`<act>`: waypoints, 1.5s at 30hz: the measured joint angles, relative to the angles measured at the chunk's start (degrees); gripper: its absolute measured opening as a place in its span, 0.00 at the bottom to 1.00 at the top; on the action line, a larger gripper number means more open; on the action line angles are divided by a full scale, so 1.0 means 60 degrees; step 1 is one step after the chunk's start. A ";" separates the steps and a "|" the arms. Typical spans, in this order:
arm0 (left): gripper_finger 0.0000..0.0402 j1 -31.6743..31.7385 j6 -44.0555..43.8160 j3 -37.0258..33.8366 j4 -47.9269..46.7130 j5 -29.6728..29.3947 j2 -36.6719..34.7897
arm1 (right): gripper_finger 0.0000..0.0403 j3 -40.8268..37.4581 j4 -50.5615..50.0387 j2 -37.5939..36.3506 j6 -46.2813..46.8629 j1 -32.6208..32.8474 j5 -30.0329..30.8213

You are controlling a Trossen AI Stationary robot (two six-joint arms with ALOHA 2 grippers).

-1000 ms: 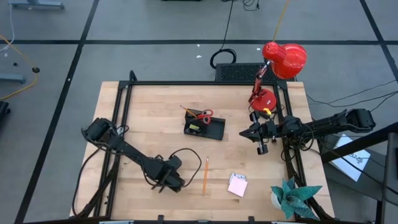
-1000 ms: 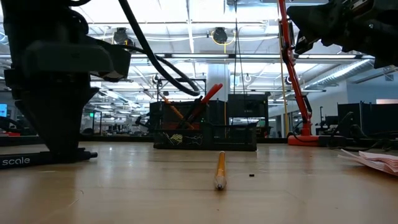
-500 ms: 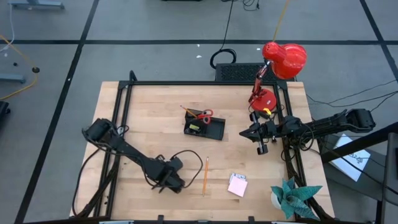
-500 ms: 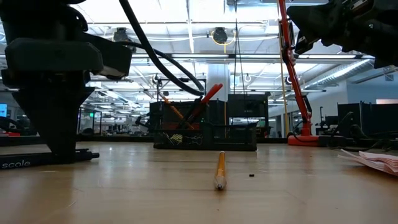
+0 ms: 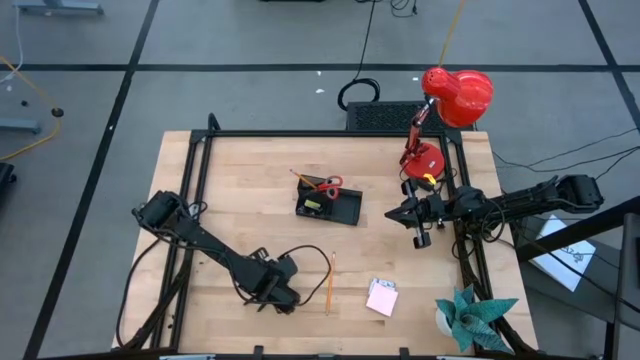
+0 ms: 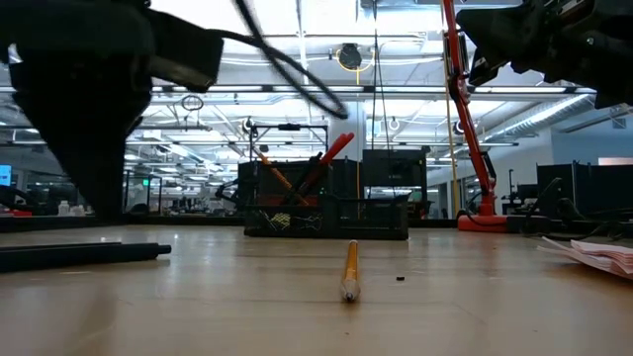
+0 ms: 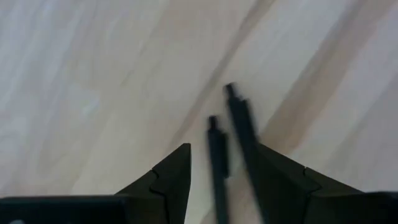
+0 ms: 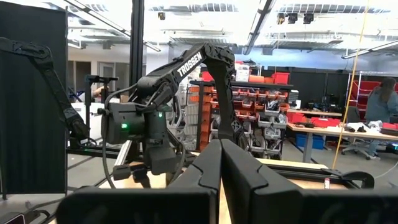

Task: Pick and place office supplies into organizer
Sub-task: Put the black pen into the desk organizer

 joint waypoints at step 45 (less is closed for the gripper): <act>0.43 -0.0270 -0.0313 -0.1767 0.1442 -0.0111 -0.0098 | 0.01 0.0000 -0.0047 0.0000 -0.0004 -0.0003 0.0001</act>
